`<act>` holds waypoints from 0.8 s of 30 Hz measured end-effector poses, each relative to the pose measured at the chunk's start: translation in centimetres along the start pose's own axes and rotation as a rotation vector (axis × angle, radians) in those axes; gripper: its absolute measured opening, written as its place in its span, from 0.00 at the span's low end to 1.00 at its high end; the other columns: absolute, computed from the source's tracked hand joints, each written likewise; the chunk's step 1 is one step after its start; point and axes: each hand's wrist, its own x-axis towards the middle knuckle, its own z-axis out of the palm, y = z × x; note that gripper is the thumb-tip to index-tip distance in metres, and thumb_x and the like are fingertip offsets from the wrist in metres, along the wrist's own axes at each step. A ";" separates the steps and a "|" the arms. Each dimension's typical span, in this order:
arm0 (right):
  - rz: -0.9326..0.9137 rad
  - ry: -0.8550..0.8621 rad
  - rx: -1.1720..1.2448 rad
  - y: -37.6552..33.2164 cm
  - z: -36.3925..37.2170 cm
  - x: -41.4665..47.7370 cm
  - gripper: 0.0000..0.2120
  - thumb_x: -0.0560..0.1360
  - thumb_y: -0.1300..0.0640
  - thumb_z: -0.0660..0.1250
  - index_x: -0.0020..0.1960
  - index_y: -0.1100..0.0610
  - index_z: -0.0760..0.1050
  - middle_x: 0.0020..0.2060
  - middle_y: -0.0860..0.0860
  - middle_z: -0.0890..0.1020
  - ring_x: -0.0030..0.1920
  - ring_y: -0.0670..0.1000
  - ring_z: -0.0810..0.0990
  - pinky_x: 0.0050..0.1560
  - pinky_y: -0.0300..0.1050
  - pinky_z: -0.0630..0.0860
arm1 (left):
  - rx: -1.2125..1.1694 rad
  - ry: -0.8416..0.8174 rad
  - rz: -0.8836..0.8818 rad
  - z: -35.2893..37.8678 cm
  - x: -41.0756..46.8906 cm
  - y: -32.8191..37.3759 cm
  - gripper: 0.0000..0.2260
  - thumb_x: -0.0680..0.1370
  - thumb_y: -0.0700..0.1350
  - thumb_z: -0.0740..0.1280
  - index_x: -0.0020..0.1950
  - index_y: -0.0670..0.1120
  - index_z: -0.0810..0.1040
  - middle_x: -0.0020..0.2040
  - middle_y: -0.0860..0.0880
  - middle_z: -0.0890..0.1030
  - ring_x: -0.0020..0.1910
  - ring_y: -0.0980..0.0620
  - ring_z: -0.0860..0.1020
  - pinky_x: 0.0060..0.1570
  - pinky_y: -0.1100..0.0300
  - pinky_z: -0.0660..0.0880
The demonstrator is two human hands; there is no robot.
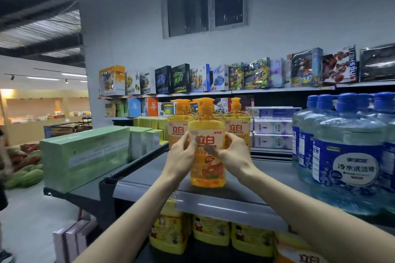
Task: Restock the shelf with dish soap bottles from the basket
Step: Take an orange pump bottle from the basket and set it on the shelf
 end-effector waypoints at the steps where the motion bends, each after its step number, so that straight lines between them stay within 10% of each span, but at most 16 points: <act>1: 0.010 -0.032 -0.020 0.2 -0.2 -0.4 0.33 0.71 0.46 0.82 0.71 0.50 0.74 0.56 0.43 0.85 0.58 0.47 0.84 0.58 0.49 0.84 | 0.028 -0.038 -0.007 -0.3 -0.2 -0.4 0.24 0.84 0.60 0.62 0.79 0.55 0.71 0.67 0.50 0.83 0.65 0.48 0.83 0.63 0.40 0.82; 5: 0.062 -0.169 -0.133 1.8 -1.1 -1.8 0.42 0.71 0.46 0.83 0.76 0.49 0.63 0.61 0.42 0.81 0.62 0.46 0.82 0.61 0.48 0.83 | 0.295 0.002 0.035 -1.8 -1.2 -2.9 0.21 0.85 0.54 0.66 0.78 0.53 0.73 0.64 0.55 0.83 0.63 0.55 0.81 0.56 0.65 0.81; 9: 0.055 -0.170 -0.257 1.9 -2.1 -2.3 0.35 0.69 0.38 0.81 0.68 0.47 0.68 0.52 0.38 0.82 0.51 0.37 0.82 0.41 0.32 0.79 | 0.426 0.056 0.118 -2.0 -2.5 -4.0 0.19 0.83 0.49 0.70 0.75 0.48 0.78 0.57 0.61 0.81 0.53 0.67 0.78 0.43 0.81 0.72; 16: -0.019 -0.065 -0.326 2.5 -1.3 -1.6 0.32 0.69 0.36 0.80 0.64 0.46 0.69 0.48 0.34 0.80 0.47 0.33 0.79 0.36 0.26 0.76 | 0.436 0.040 0.085 -1.4 -1.2 -4.2 0.22 0.83 0.49 0.69 0.77 0.48 0.75 0.66 0.52 0.83 0.66 0.51 0.80 0.66 0.51 0.80; 24: 0.088 -0.016 -0.324 3.6 0.3 2.0 0.32 0.75 0.44 0.79 0.72 0.52 0.70 0.61 0.48 0.82 0.62 0.50 0.82 0.62 0.47 0.80 | 0.532 -0.077 -0.010 -0.6 3.3 -4.3 0.21 0.82 0.45 0.67 0.76 0.46 0.76 0.58 0.54 0.80 0.62 0.51 0.78 0.63 0.58 0.74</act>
